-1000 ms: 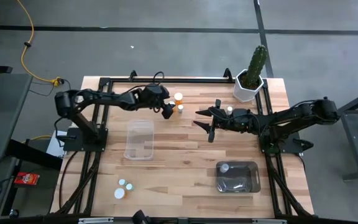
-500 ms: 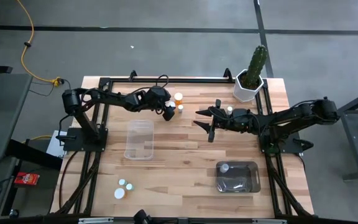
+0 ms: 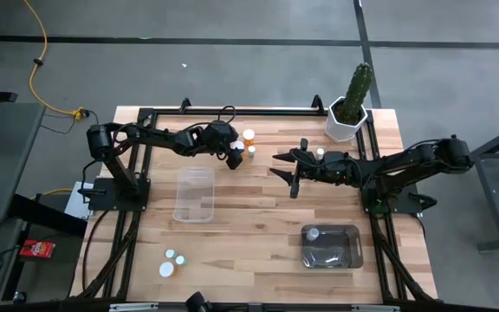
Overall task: Pick and place medicine bottles into bin by pill shape (circle, oval)
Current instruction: Put the top orange capsule bottle into the transparent bin
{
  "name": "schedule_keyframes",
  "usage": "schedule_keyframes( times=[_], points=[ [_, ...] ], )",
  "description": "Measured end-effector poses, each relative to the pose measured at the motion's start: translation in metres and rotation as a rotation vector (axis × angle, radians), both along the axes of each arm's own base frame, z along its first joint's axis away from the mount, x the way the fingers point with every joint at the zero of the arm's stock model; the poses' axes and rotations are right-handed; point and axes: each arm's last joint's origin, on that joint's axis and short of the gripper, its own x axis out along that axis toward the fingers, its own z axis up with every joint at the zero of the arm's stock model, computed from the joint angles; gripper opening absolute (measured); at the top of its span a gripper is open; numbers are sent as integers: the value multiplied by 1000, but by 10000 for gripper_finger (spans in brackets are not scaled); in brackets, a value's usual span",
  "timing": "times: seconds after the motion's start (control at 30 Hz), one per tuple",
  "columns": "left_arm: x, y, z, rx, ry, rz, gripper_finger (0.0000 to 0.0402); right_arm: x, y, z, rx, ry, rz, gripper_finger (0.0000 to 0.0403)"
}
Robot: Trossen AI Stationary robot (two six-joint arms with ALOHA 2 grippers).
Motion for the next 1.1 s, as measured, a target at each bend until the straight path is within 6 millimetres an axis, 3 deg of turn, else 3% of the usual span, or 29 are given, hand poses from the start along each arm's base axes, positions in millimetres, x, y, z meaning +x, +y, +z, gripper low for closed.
schedule_keyframes(
  times=[0.17,0.3,0.5,0.67,0.8,0.93,1.1],
  points=[
    [0,0,0,5,0,-5,180,0,0,0,0,1,0,197],
    [-2,-1,6,25,17,-28,177,0,0,0,-1,5,0,197],
    [-22,-15,59,77,-57,-54,189,0,0,-1,-4,9,0,197],
    [-44,-50,116,116,-214,-159,181,0,0,-1,-4,15,0,197],
    [-64,-90,145,146,-321,-287,182,0,0,-2,-4,23,0,197],
    [-87,-128,150,127,-392,-396,186,0,0,-2,-1,23,-1,197],
    [-115,-157,134,135,-430,-370,185,0,0,-2,3,22,-1,197]
  ],
)
